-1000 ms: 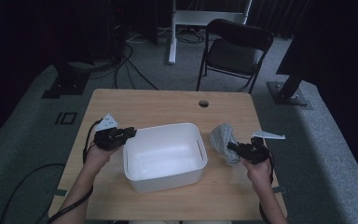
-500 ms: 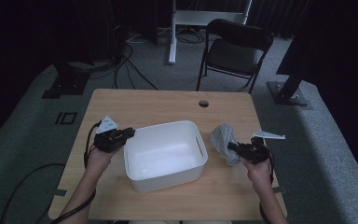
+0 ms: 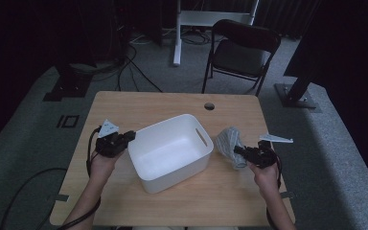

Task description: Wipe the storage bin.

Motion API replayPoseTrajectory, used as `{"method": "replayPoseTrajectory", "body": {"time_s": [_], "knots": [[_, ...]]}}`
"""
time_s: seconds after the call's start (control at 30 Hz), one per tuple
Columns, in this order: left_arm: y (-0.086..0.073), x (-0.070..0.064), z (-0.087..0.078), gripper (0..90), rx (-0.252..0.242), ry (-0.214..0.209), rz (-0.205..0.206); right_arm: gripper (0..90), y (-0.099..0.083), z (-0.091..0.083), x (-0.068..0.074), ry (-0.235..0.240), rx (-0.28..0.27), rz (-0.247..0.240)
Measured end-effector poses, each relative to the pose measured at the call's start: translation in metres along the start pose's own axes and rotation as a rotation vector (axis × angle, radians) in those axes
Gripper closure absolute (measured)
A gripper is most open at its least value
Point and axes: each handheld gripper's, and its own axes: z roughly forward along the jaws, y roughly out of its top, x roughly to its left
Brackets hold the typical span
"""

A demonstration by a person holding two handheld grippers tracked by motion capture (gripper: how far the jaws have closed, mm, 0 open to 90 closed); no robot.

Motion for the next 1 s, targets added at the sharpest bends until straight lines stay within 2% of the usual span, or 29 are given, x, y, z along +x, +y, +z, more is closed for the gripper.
{"method": "replayPoseTrajectory", "body": {"time_s": [0.1, 0.23, 0.3, 0.37, 0.4, 0.43, 0.5, 0.53, 0.57, 0.7, 0.87, 0.93, 1.0], "knots": [[0.000, -0.005, -0.002, 83.4, 0.005, 0.034, -0.025, 78.2, 0.000, 0.000, 0.000, -0.001, 0.000, -0.001], [-0.003, -0.007, -0.004, 83.3, -0.006, 0.015, -0.031, 78.2, 0.001, 0.000, 0.001, 0.002, -0.001, -0.002], [-0.004, -0.007, -0.005, 83.2, -0.016, 0.016, -0.018, 78.2, 0.001, 0.000, 0.001, 0.003, -0.001, -0.002], [-0.005, -0.004, -0.004, 82.6, -0.029, -0.018, -0.006, 78.2, 0.001, 0.000, 0.001, 0.003, -0.002, -0.002], [-0.005, -0.003, -0.004, 82.3, -0.029, -0.014, 0.001, 78.2, 0.001, -0.001, 0.001, 0.004, -0.002, -0.001], [-0.005, -0.002, -0.003, 81.9, -0.035, -0.030, 0.012, 78.2, 0.001, -0.001, 0.001, 0.004, -0.002, 0.000], [-0.004, 0.001, -0.004, 79.1, -0.066, -0.055, 0.029, 78.2, 0.001, -0.001, 0.001, 0.004, -0.006, 0.000], [-0.003, 0.002, -0.004, 78.9, -0.063, -0.076, 0.036, 78.2, 0.001, -0.002, 0.001, 0.004, -0.006, 0.000], [-0.002, 0.003, -0.003, 72.7, -0.062, -0.085, 0.043, 78.2, 0.001, -0.002, 0.000, 0.002, -0.006, 0.002], [0.002, 0.005, 0.004, 68.8, -0.025, -0.079, 0.065, 78.2, 0.000, -0.002, 0.000, 0.005, -0.004, 0.001], [0.002, 0.005, 0.013, 69.0, 0.004, -0.098, 0.062, 78.2, 0.000, -0.002, 0.001, 0.006, -0.004, -0.002], [0.000, 0.005, 0.015, 72.6, -0.003, -0.087, 0.043, 78.1, 0.000, -0.002, 0.000, 0.005, -0.003, -0.001], [-0.001, 0.005, 0.015, 78.3, -0.013, -0.094, 0.035, 78.2, 0.000, -0.002, 0.000, 0.006, -0.002, 0.000]]}}
